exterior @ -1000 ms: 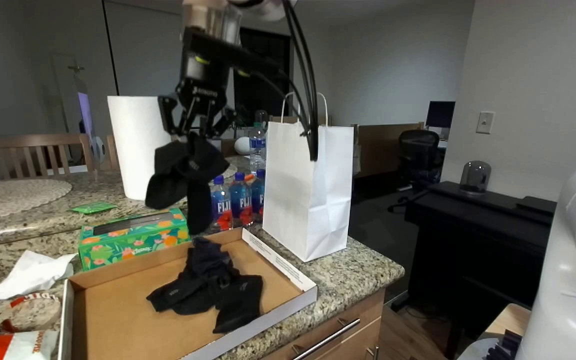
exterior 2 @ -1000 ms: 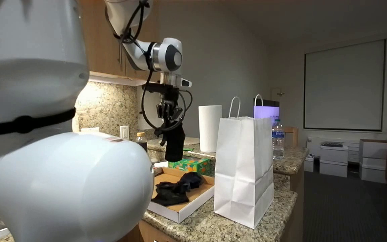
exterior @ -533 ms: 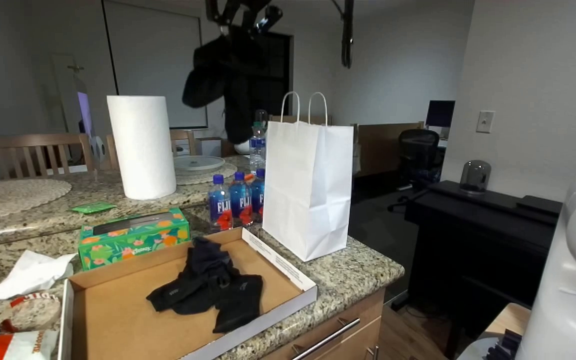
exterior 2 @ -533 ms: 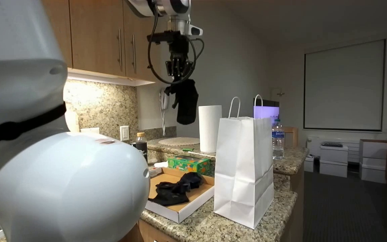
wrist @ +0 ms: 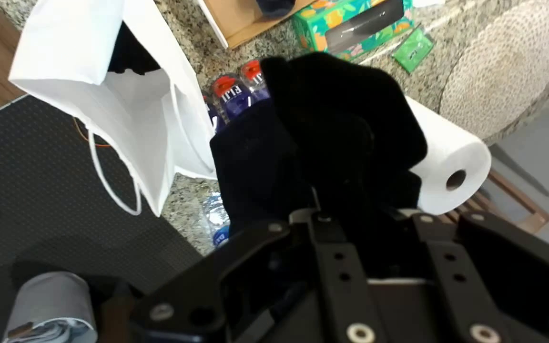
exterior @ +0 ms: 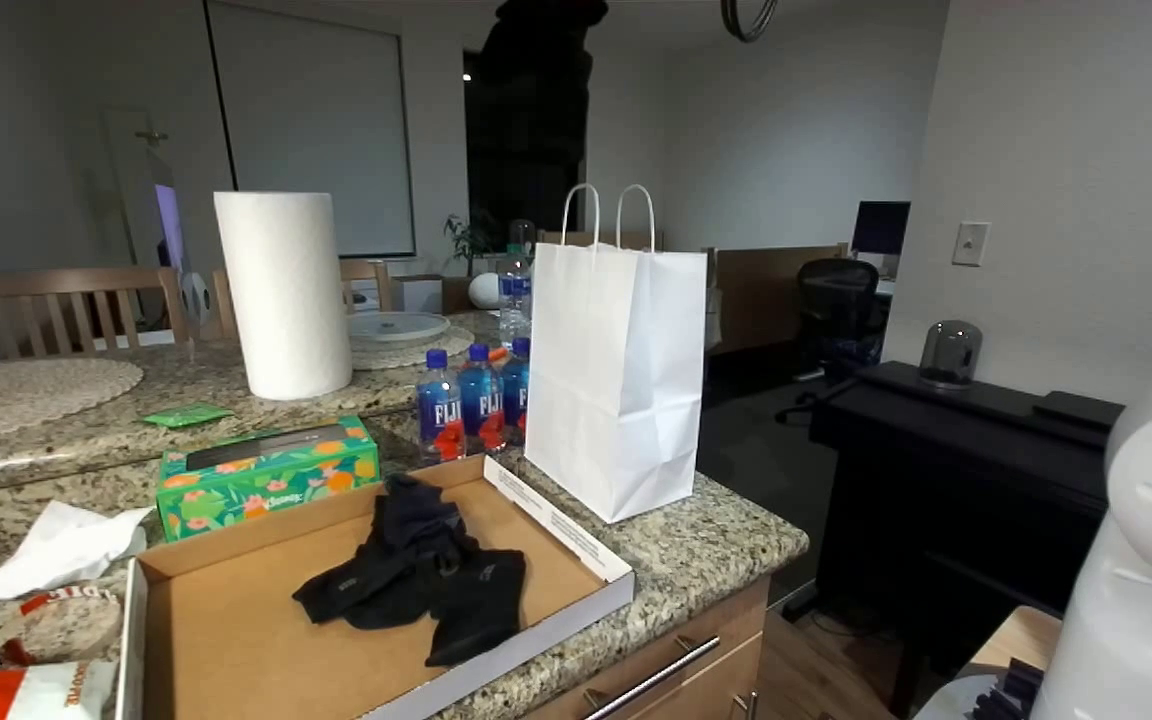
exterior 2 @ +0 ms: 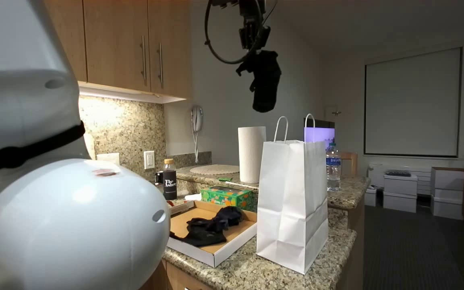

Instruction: Pick up all the socks from the cover box and put them in the paper bag

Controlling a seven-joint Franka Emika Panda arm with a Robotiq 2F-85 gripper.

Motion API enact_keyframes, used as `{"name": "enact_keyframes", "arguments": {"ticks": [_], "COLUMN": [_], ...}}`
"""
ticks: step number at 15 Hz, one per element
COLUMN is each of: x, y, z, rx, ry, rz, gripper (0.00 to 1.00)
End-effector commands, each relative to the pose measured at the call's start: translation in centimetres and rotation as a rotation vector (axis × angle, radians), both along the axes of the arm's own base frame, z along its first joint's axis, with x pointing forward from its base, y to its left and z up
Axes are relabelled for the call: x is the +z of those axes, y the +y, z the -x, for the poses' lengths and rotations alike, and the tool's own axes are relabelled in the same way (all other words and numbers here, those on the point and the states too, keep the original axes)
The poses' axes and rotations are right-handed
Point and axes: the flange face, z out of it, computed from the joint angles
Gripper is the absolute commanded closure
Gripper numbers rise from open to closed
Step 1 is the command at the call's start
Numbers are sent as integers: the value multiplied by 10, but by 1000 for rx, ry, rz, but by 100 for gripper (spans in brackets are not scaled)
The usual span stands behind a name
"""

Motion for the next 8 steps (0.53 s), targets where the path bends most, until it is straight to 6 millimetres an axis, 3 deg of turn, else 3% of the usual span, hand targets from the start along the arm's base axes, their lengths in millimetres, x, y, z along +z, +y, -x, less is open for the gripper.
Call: {"name": "enact_keyframes", "arguments": {"ticks": [1, 4, 8], "x": [-16, -52, -97], "y": [-56, -92, -112], "z": [-16, -34, -55], "rx": [-126, -184, -229], "ry": [47, 107, 188], "rz": [-134, -203, -257], "gripper": [91, 91, 91]}}
